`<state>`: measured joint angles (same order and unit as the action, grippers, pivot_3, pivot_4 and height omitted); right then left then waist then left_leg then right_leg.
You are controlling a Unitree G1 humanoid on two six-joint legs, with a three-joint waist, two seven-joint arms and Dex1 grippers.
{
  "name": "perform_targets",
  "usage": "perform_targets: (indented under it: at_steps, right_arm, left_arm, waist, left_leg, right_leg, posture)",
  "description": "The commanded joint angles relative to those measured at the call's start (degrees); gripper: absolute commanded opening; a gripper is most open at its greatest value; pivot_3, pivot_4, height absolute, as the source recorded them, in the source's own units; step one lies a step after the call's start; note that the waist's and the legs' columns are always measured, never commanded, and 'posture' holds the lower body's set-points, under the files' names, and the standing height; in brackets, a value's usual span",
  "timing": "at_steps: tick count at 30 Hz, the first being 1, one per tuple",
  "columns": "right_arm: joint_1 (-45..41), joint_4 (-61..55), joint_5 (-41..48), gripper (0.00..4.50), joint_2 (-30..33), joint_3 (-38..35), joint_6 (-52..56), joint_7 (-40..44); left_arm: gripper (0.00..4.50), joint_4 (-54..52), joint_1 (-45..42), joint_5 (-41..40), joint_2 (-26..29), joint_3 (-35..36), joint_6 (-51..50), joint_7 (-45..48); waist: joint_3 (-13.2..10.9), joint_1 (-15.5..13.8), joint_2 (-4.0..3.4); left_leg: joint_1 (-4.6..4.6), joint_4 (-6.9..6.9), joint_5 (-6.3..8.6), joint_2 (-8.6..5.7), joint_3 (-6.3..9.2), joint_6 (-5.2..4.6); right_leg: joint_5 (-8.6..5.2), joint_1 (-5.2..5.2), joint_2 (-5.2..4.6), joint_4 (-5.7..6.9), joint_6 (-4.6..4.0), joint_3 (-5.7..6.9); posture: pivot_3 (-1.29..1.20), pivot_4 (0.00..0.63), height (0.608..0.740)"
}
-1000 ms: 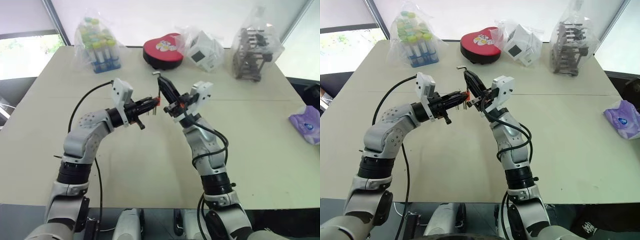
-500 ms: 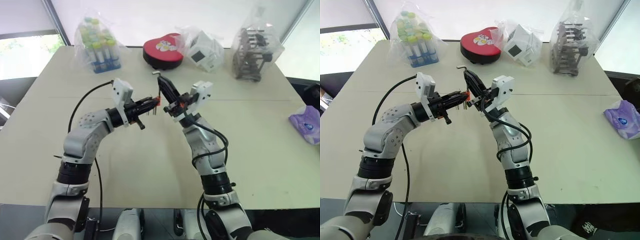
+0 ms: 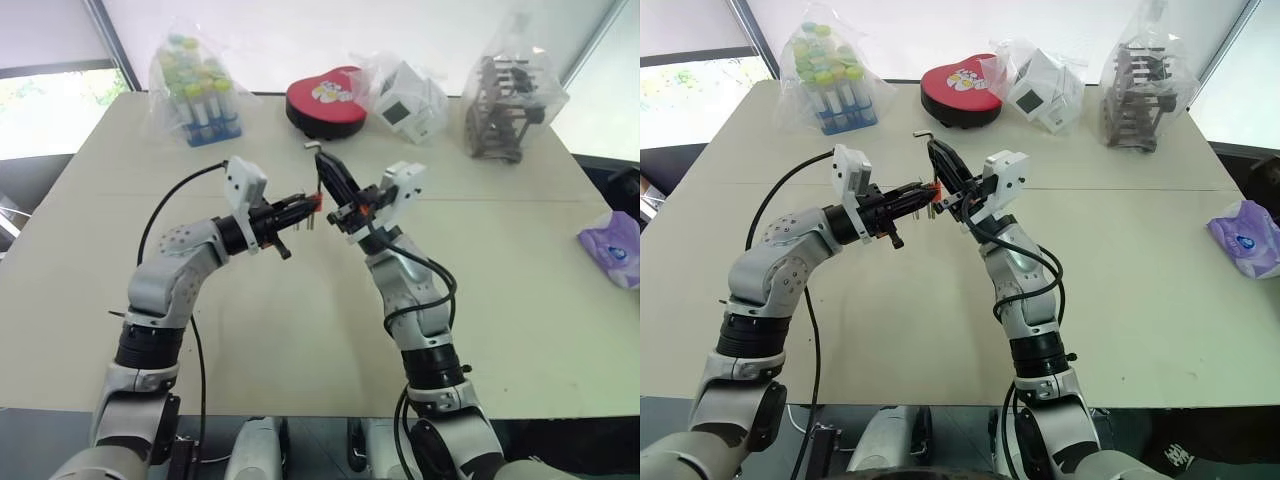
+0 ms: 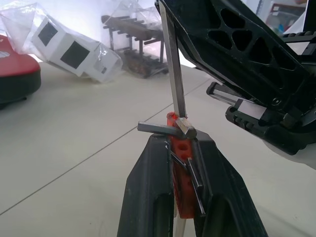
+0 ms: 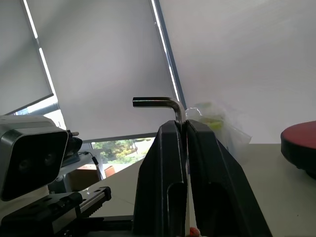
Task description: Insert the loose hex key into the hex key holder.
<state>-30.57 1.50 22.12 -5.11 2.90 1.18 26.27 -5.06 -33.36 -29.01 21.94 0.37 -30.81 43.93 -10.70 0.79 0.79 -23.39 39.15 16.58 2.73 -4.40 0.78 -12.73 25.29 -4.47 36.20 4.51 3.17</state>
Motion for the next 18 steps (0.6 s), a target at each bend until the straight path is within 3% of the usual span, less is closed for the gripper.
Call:
perform_targets:
  at_steps: [1, 18]
  right_arm:
    - [-1.6, -0.7, 0.01, 0.04, -0.5, 0.1, -1.16, 0.01]
    - [-0.57, 0.03, -0.7, 0.04, -0.48, 0.1, -2.08, -0.01]
  left_arm:
    - [0.0, -2.58, -0.1, -0.91, -0.13, 0.35, 0.75, 0.42]
    - [0.0, -2.75, -0.66, -2.22, -0.38, 1.25, 0.03, -0.28]
  waist:
    - [0.0, 0.0, 0.0]
    - [0.0, 0.0, 0.0]
  left_leg:
    - [0.0, 0.0, 0.0, 0.0, 0.0, 0.0]
    - [0.0, 0.0, 0.0, 0.0, 0.0, 0.0]
  right_leg:
    - [0.0, 0.0, 0.0, 0.0, 0.0, 0.0]
    - [0.0, 0.0, 0.0, 0.0, 0.0, 0.0]
  posture:
    - [0.0, 0.15, 0.74]
    - [0.0, 0.15, 0.74]
